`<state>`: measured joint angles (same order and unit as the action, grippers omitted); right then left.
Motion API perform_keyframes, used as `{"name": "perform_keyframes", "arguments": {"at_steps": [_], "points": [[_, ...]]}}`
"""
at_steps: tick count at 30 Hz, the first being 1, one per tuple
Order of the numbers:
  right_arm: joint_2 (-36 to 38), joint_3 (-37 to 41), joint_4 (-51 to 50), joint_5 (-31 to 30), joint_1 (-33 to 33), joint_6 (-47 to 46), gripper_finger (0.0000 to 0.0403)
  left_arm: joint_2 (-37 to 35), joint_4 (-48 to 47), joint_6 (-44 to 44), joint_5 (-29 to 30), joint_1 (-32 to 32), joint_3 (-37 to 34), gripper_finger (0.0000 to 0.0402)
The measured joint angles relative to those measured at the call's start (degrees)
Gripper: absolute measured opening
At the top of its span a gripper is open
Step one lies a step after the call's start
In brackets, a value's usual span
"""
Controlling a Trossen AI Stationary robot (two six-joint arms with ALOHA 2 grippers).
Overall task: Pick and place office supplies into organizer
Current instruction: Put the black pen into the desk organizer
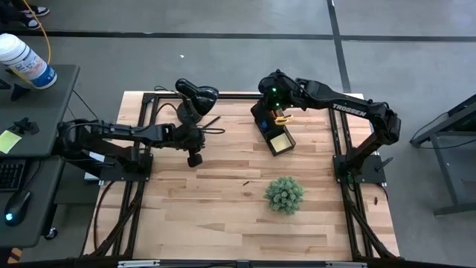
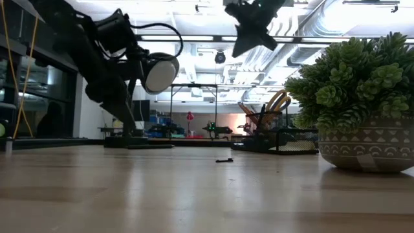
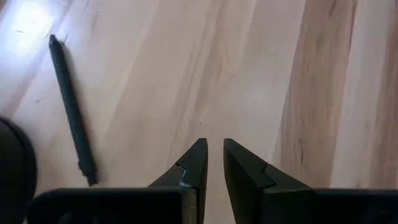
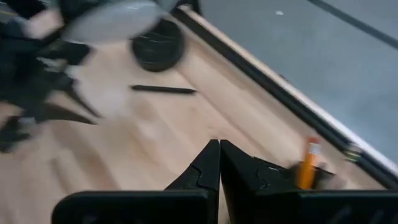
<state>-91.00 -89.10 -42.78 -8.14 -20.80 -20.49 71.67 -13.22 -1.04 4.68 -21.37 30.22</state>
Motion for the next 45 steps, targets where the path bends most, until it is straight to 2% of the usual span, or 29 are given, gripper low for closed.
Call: {"name": "perform_keyframes", "arguments": {"at_steps": [5,8,11,14,17,21,24,29,32,36,45], "points": [[-0.1,0.0,-2.7,-2.5,-3.8,4.6,0.0003,-2.8,-0.9,3.3,-0.1,-0.9,0.0,0.0042],[-0.2,0.0,-2.9,-0.8,-7.1,8.5,0.0005,-3.4,-0.6,6.7,-2.1,-2.4,0.0,0.0042],[-0.2,0.0,-2.0,1.7,-10.6,12.1,0.0009,-3.4,-0.7,6.7,-2.5,-3.2,0.4,0.0048],[-0.2,0.0,0.0,4.6,-13.7,16.4,0.0011,-3.3,-0.3,5.8,-1.2,-3.0,0.8,0.0074],[-0.2,0.0,2.0,7.0,-16.6,20.8,0.0011,-3.3,-1.6,6.1,2.5,-3.0,0.8,0.0111],[-0.3,0.0,3.2,10.4,-20.0,22.4,0.0011,-3.0,-9.0,12.7,8.5,-3.0,0.8,0.0158],[-0.7,-0.1,2.8,14.4,-22.4,22.5,0.0012,-3.0,-11.3,18.5,9.3,-3.0,0.8,0.0186],[-2.0,-0.1,3.7,17.8,-24.4,23.1,0.0012,-2.9,-8.2,19.2,10.2,-3.0,0.8,0.0215],[-3.0,-0.1,4.1,18.3,-24.8,22.9,0.0012,-2.4,-5.6,14.7,14.3,-3.0,0.8,0.0222],[-3.6,-0.1,4.1,18.4,-24.8,22.1,0.0012,-0.4,-2.9,6.9,15.4,-3.0,0.8,0.0219],[-3.6,-0.1,4.5,18.2,-24.8,19.6,0.0012,6.6,0.6,8.5,14.2,-3.4,0.8,0.0203]]}}
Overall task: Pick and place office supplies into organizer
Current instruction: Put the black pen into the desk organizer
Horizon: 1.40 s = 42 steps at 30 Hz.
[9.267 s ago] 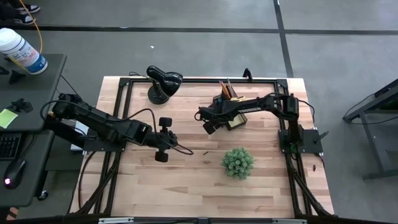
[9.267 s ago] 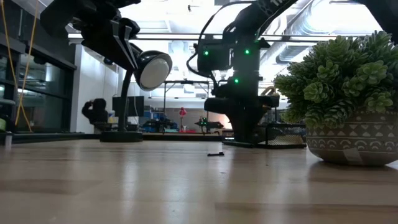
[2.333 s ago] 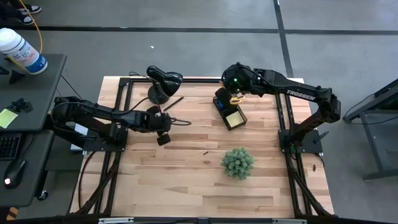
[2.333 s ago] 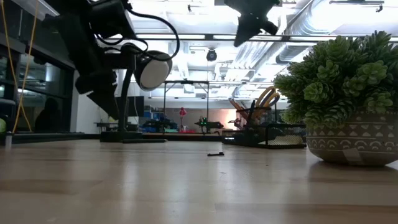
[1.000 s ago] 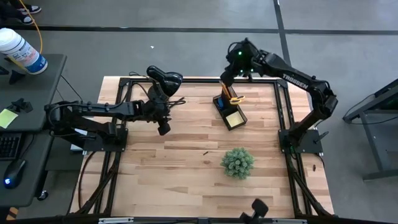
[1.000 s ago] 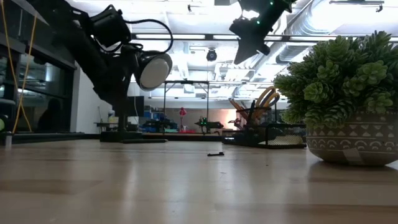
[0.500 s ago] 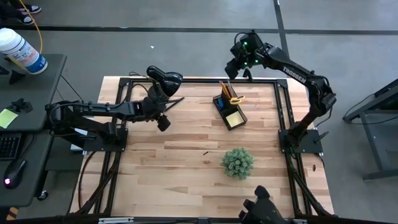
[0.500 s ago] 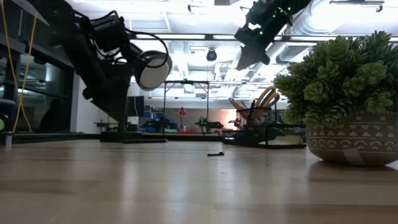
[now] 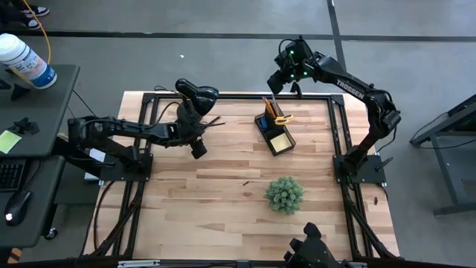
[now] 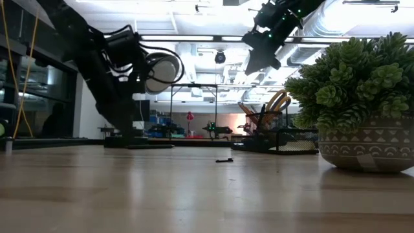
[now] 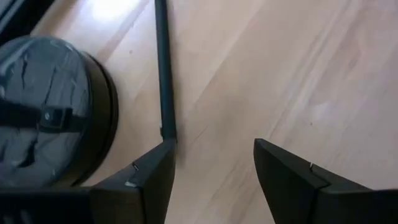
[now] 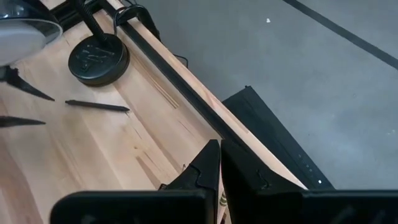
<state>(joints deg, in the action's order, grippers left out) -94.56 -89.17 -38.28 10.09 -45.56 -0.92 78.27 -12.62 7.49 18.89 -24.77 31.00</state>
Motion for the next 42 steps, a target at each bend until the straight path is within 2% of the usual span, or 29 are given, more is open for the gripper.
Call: {"name": "perform_keyframes", "arguments": {"at_steps": [5,9,13,15,22,32,42], "points": [[0.0,0.0,0.1,-0.1,0.2,-1.6,0.0012,1.0,0.1,2.9,1.0,-1.0,0.0,0.0198],[0.0,0.0,0.2,-0.1,0.2,-1.8,0.0012,1.0,0.6,3.8,0.5,-4.5,-0.9,0.0197],[0.0,0.0,0.5,-0.1,0.2,-1.8,0.0012,1.0,6.8,2.3,-7.9,-8.8,-4.2,0.0197],[0.0,0.0,0.5,-0.1,0.2,-1.9,0.0012,1.0,10.1,1.6,-10.0,-9.5,-5.7,0.0197],[0.0,0.0,0.5,-0.1,0.2,-3.1,0.0012,1.0,16.0,-1.3,-7.9,-9.4,-7.3,0.0197],[0.0,0.1,0.5,-0.1,0.2,-3.6,0.0012,1.0,16.2,3.0,-6.1,-9.4,-9.4,0.0197],[0.0,0.1,2.6,-0.1,0.2,-3.6,0.0012,1.7,18.2,3.0,-6.0,-9.4,-9.4,0.0197]]}}
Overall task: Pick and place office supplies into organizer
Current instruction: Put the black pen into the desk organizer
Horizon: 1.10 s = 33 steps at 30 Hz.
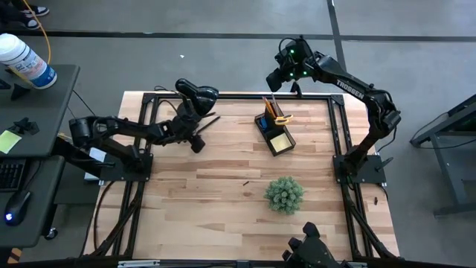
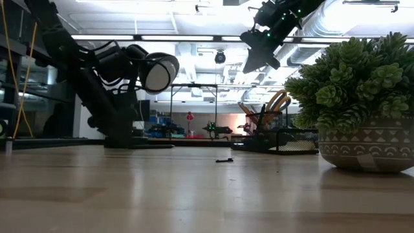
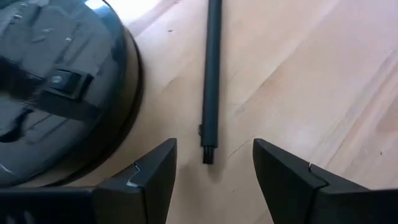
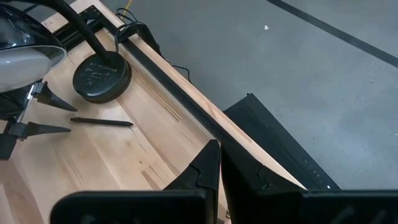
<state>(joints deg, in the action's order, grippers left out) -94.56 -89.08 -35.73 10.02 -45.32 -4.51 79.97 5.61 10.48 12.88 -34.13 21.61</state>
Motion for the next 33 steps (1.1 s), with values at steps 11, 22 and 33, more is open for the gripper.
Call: {"name": "perform_keyframes", "arguments": {"at_steps": [11,22,33], "points": [[0.0,0.0,0.0,0.0,0.0,0.0,0.0012,4.1,5.1,1.4,-1.5,0.0,0.1,0.0197],[0.0,0.0,0.0,0.0,0.0,0.0,0.0012,4.2,4.9,1.4,-1.3,0.0,0.1,0.0129],[0.0,0.0,0.0,0.0,0.0,0.0,0.0012,4.2,3.9,1.3,-3.7,0.0,0.2,0.0011]]}}
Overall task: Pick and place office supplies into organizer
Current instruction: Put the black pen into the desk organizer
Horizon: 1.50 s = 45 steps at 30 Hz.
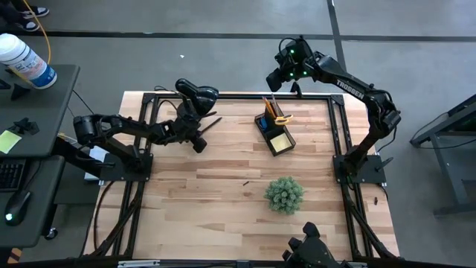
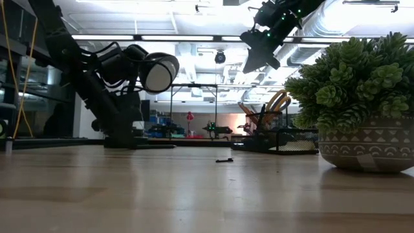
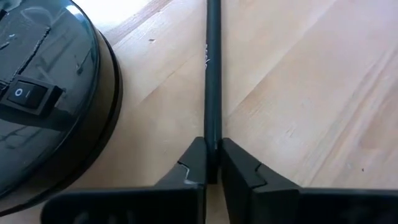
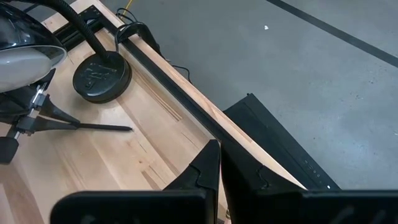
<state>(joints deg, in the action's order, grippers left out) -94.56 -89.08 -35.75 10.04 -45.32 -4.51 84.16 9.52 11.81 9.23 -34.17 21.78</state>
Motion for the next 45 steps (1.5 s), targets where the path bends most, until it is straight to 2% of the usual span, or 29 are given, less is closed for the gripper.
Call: {"name": "perform_keyframes", "arguments": {"at_steps": [9,12,21,26,30,35,41,45], "points": [[0.0,0.0,0.0,0.0,0.0,0.0,0.0012,0.0,0.3,0.7,-1.3,0.0,-0.1,0.0018],[0.0,0.0,0.0,0.0,0.0,0.0,0.0012,-0.6,1.2,0.6,-3.6,-0.1,-0.1,0.0006],[0.0,0.0,0.0,-0.2,0.0,0.9,0.0012,-2.1,1.2,0.6,-11.0,0.1,-0.3,0.0003],[0.0,0.0,0.0,-0.2,0.0,1.1,0.0012,-2.2,6.4,0.5,-14.7,0.3,-0.3,0.0003],[0.0,0.0,-0.3,-1.1,0.0,2.2,0.0012,-2.2,10.2,1.4,-15.1,2.0,0.3,0.0002],[0.0,0.0,-2.2,-5.9,-0.6,3.8,0.0012,-2.3,10.4,1.9,-15.7,6.1,2.8,0.0002],[0.0,0.0,-4.8,-5.7,-2.8,5.8,0.0012,-2.3,10.4,2.0,-16.3,11.6,6.6,0.0001],[0.0,0.0,-6.2,-5.3,-4.6,6.3,0.0012,-2.3,10.4,1.9,-13.7,13.9,9.7,0.0001]]}}
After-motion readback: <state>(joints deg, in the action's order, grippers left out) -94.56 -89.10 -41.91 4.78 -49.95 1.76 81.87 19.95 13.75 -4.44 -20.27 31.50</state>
